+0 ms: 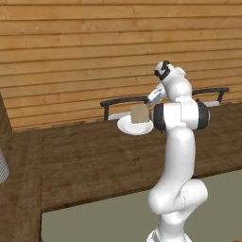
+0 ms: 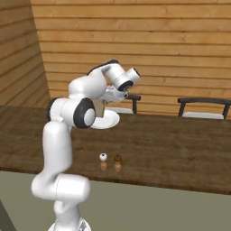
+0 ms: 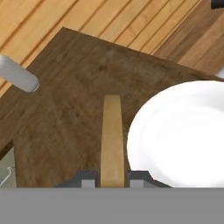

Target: Start the toaster. Once the lever pops up, take the bread to the plate on the dining counter.

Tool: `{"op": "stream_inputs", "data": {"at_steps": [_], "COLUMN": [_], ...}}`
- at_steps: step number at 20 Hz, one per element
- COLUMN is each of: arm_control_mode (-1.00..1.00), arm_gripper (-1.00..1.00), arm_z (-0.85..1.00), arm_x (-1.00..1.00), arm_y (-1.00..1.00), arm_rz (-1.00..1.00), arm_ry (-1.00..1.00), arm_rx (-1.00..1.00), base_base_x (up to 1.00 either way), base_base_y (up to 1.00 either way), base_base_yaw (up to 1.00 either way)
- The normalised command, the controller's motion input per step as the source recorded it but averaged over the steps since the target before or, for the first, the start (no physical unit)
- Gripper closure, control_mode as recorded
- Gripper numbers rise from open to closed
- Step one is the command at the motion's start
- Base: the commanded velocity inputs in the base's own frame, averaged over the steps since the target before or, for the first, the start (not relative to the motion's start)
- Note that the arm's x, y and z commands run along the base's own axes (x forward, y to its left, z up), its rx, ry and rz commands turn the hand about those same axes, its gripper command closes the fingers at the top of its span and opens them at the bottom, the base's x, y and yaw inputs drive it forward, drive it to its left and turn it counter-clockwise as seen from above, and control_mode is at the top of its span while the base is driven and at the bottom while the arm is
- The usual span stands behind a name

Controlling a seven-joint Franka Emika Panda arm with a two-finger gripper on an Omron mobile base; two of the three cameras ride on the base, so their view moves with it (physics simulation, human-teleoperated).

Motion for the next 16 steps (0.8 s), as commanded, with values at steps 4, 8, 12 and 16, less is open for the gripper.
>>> {"op": "stream_inputs", "data": {"at_steps": [4,8,12,16], "arm_control_mode": [-1.0,-1.0,-1.0,-1.0], "arm_gripper": [1.0,1.0,1.0,1.0], "arm_z": [-0.42,-0.38,-0.31,-0.2], "arm_x": [0.21,0.03,0.0,0.0], "arm_y": [0.17,0.06,0.05,0.15], "arm_rz": [-0.03,0.0,0.0,-0.03], "arm_ry": [0.0,0.0,0.0,-0.03], "arm_rx": [0.06,0.08,0.05,0.0], "base_base_x": [0.0,0.0,0.0,0.0], "base_base_y": [0.0,0.0,0.0,0.0], "base_base_yaw": [0.0,0.0,0.0,0.0]}}
